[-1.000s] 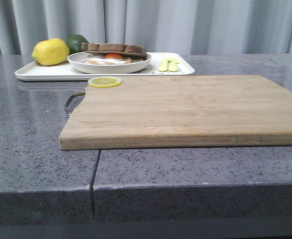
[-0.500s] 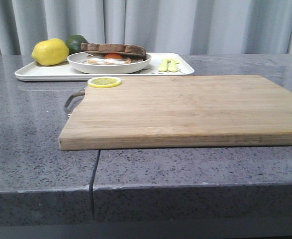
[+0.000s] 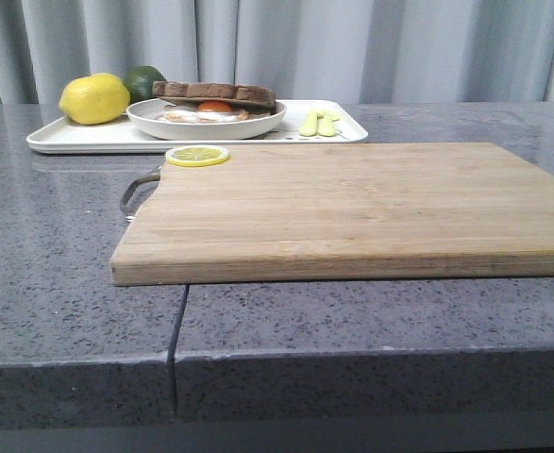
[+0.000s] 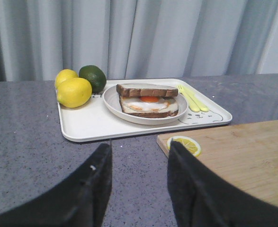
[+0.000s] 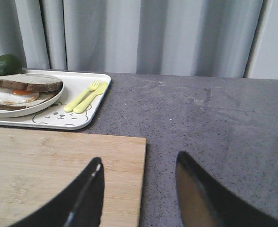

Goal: Place bread and move sandwich to tray

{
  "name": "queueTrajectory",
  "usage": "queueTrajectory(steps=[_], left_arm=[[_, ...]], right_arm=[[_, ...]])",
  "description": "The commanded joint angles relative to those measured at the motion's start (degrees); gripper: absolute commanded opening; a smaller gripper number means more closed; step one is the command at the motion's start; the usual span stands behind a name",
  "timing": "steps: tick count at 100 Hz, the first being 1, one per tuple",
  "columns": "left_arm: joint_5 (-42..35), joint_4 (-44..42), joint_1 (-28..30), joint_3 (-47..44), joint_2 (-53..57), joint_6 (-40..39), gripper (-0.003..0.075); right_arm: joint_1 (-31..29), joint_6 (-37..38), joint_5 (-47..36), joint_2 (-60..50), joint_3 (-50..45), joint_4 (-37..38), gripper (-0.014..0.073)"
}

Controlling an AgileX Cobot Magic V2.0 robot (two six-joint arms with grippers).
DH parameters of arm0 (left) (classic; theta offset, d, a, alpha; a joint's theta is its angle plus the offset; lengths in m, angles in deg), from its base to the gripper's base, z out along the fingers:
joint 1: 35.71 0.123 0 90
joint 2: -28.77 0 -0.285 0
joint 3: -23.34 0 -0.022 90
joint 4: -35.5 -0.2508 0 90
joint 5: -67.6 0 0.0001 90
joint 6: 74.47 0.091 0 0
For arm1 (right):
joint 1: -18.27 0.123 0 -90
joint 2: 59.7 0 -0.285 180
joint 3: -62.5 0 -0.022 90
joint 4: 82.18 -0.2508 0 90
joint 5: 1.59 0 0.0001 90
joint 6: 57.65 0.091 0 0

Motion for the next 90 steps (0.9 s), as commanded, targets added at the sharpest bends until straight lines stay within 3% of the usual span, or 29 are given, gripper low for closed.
queueTrajectory(steps=[1, 11, 21, 26, 90], left_arm=[[-5.84, 0.66, -0.56, 0.67, -0.13, -0.48, 0.0250], [-5.86, 0.66, -0.56, 0.62, -0.13, -0.48, 0.0180], [-5.99, 0.66, -0.56, 0.62, -0.13, -0.48, 0.0039], [-5.99, 0.66, -0.56, 0.62, -0.13, -0.48, -0.0018], [-5.47, 0.66, -0.56, 0.62, -0.13, -0.48, -0.0020]], right_arm=[[-0.44, 0.08, -3.88, 0.08, 1.47, -0.17, 0.0244], [-0.44, 0.08, -3.88, 0.08, 1.47, -0.17, 0.0090], [-0.44, 0.08, -3.88, 0.08, 1.47, -0.17, -0.0069], [-0.44, 0.08, -3.88, 0.08, 1.47, -0.17, -0.0062], [-0.44, 0.08, -3.81, 0.08, 1.47, -0.17, -0.0067]])
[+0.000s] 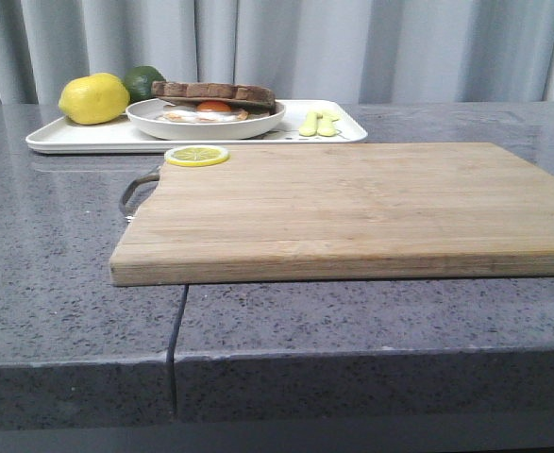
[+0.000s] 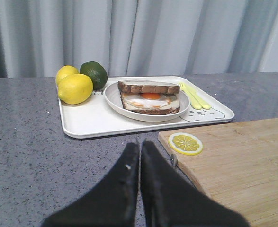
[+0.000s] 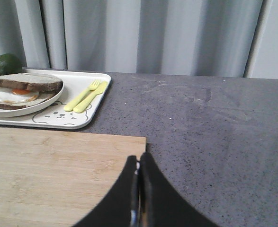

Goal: Place bread and move sandwich to tray

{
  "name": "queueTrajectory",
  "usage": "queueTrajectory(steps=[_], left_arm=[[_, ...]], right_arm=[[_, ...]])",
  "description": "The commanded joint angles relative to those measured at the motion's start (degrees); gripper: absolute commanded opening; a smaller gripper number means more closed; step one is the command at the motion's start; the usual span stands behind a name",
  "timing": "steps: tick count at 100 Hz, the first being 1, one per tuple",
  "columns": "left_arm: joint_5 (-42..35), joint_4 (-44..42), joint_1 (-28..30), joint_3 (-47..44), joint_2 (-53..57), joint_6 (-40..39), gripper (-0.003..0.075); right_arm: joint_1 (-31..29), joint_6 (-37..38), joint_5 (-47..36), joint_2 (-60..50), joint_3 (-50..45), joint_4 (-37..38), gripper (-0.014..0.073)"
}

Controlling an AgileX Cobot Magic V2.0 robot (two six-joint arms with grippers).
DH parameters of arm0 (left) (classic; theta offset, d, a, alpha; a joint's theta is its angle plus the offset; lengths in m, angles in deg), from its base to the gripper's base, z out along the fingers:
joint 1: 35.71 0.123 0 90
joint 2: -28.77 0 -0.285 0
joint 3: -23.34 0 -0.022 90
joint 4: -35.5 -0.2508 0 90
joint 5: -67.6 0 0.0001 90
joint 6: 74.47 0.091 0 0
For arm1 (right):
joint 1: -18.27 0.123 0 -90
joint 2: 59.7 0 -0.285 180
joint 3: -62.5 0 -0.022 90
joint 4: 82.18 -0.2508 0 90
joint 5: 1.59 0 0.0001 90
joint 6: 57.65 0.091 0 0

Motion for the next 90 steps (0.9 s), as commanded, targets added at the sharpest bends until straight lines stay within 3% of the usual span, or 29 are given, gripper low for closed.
queueTrajectory(steps=[1, 29, 61, 90], left_arm=[[-4.26, 0.57, -0.53, 1.68, -0.25, -0.48, -0.0020], [-4.39, -3.30, 0.48, -1.10, 0.76, -0.31, -0.0020], [-3.45, -5.60, 12.69, -11.72, 15.70, 1.65, -0.0020], [0.51, -8.20, 19.95, -19.34, 26.69, 2.44, -0.0020]], right_arm=[[-0.44, 0.08, -3.94, 0.08, 1.47, -0.17, -0.0067], [-0.44, 0.08, -3.94, 0.08, 1.47, -0.17, -0.0067], [-0.44, 0.08, -3.94, 0.08, 1.47, -0.17, -0.0067], [-0.44, 0.08, -3.94, 0.08, 1.47, -0.17, -0.0067]])
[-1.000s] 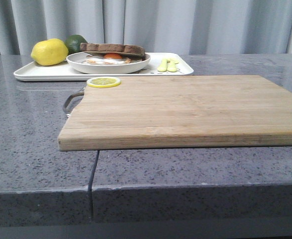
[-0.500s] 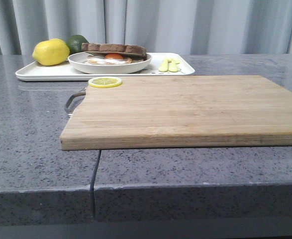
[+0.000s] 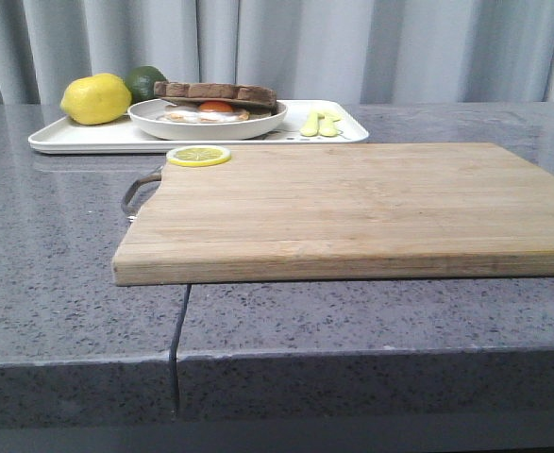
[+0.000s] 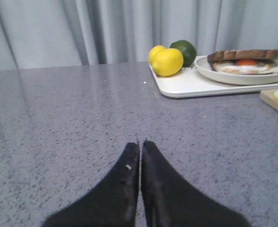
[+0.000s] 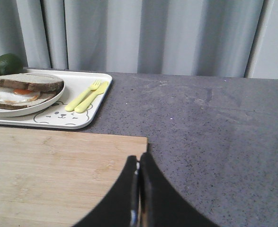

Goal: Place bread and move sandwich to tray

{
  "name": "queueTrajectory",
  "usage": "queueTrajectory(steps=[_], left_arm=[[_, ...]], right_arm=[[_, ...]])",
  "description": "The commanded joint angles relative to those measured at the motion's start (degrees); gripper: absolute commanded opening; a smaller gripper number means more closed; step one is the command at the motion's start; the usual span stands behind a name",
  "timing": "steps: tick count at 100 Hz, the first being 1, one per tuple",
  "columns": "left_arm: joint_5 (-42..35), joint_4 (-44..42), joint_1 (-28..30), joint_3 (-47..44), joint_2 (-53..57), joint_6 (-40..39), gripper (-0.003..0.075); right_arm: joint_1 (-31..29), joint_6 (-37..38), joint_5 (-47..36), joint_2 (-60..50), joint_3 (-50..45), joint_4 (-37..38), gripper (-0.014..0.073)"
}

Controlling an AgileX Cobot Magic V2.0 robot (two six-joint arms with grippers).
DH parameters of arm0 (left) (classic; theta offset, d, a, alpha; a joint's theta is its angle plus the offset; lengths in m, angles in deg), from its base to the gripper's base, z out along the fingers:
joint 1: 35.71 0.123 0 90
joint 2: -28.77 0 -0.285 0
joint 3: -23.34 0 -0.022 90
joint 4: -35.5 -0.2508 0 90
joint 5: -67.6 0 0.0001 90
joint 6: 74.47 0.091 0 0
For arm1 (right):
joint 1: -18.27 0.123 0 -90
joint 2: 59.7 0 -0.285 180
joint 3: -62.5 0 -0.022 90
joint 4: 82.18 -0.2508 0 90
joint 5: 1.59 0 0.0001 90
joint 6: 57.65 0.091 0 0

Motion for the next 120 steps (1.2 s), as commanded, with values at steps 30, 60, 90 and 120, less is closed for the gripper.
queueTrajectory(steps=[30, 60, 90, 120], left_arm=[[-2.07, -0.68, 2.52, -2.94, 4.03, 0.15, -0.0020], [-2.07, -0.42, 2.52, -2.94, 4.03, 0.15, -0.0020], [-2.07, -0.42, 2.52, -2.94, 4.03, 0.15, -0.0019], [-2.07, -0.42, 2.52, -2.94, 4.03, 0.15, -0.0020]], right_arm=[[-0.44, 0.08, -4.02, 0.08, 1.47, -0.17, -0.0067], [-0.44, 0.08, -4.02, 0.08, 1.47, -0.17, -0.0067], [-0.44, 0.08, -4.02, 0.08, 1.47, -0.17, -0.0067], [-0.44, 0.08, -4.02, 0.08, 1.47, -0.17, -0.0067]])
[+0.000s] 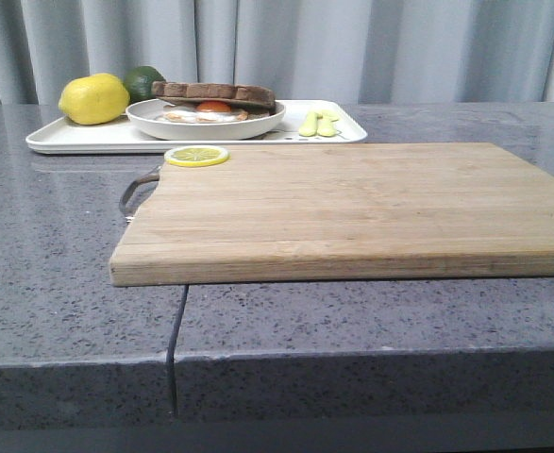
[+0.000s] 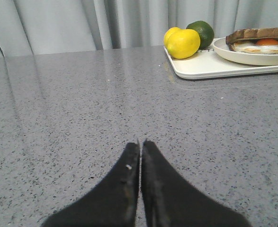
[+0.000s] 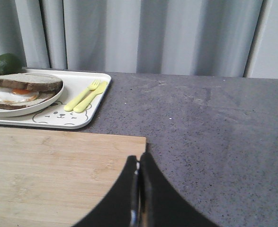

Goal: Place bread and move sandwich to tray

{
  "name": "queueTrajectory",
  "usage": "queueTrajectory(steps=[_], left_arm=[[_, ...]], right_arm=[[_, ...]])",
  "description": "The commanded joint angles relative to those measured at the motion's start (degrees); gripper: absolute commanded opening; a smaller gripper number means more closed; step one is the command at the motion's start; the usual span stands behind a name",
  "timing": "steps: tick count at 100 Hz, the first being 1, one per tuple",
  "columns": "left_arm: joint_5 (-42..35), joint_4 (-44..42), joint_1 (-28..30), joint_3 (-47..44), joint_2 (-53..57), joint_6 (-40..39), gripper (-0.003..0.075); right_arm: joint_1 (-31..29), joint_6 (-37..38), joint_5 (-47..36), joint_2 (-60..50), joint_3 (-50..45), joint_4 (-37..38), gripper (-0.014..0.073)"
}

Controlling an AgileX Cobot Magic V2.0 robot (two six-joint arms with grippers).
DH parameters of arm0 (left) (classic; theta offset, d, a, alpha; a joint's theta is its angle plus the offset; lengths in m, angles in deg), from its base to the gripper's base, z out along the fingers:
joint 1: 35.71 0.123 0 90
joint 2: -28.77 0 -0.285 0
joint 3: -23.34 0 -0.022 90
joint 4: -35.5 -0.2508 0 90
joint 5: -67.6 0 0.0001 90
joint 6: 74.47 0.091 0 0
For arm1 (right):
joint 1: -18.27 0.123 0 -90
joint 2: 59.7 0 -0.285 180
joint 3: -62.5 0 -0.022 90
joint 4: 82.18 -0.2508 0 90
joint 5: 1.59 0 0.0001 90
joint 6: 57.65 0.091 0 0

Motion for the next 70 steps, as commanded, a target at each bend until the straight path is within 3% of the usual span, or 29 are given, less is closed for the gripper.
queueTrajectory(steps=[1, 33, 70], left_arm=[[-4.22, 0.25, 0.13, -0.96, 1.81, 0.02, -0.0020], [-4.22, 0.25, 0.13, -0.96, 1.81, 0.02, -0.0020], [-4.22, 0.25, 0.13, -0.96, 1.81, 0.02, -0.0020]], right_arm=[[-0.44, 0.08, -4.12, 0.08, 1.47, -0.17, -0.0067], [-0.34, 0.08, -4.92, -3.22, -1.19, 3.47, -0.0067], [-0.34, 2.91, -9.83, -21.99, -18.28, 11.44, -0.0067]])
